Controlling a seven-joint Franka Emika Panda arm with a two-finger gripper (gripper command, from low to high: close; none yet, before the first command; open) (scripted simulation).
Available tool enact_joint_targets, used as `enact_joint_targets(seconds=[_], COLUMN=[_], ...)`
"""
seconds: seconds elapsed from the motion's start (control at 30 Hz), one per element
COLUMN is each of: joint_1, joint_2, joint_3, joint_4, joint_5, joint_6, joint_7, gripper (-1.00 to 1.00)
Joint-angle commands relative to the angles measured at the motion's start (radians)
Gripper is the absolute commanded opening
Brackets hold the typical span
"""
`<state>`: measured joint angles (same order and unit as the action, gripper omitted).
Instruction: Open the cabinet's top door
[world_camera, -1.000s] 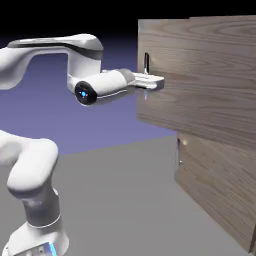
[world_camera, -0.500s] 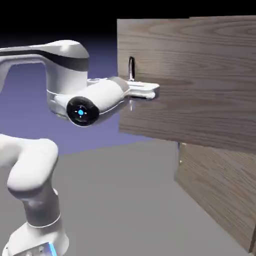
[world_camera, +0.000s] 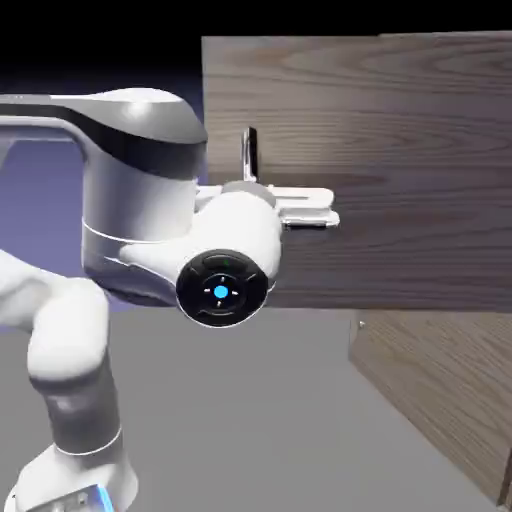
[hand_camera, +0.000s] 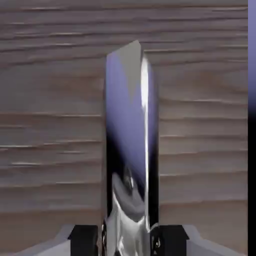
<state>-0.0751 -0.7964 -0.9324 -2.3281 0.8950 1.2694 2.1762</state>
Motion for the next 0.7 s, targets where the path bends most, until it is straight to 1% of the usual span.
enact_joint_targets(seconds=[0.0,0.3,0.47,0.67], joint_1=[0.032,0.354,0.535,0.753], joint_2=[0.018,0.098,0.076,0.002], joint_3=[-0.036,-0.344,-0.485,-0.62], joint_4=[0.034,0.308,0.444,0.626], joint_5=[-0.013,-0.099,-0.14,-0.189], joint_6=[-0.032,-0.245,-0.321,-0.407], joint_7=[-0.005,-0.014,0.013,0.076], gripper=[-1.0,-1.0,-1.0,-1.0])
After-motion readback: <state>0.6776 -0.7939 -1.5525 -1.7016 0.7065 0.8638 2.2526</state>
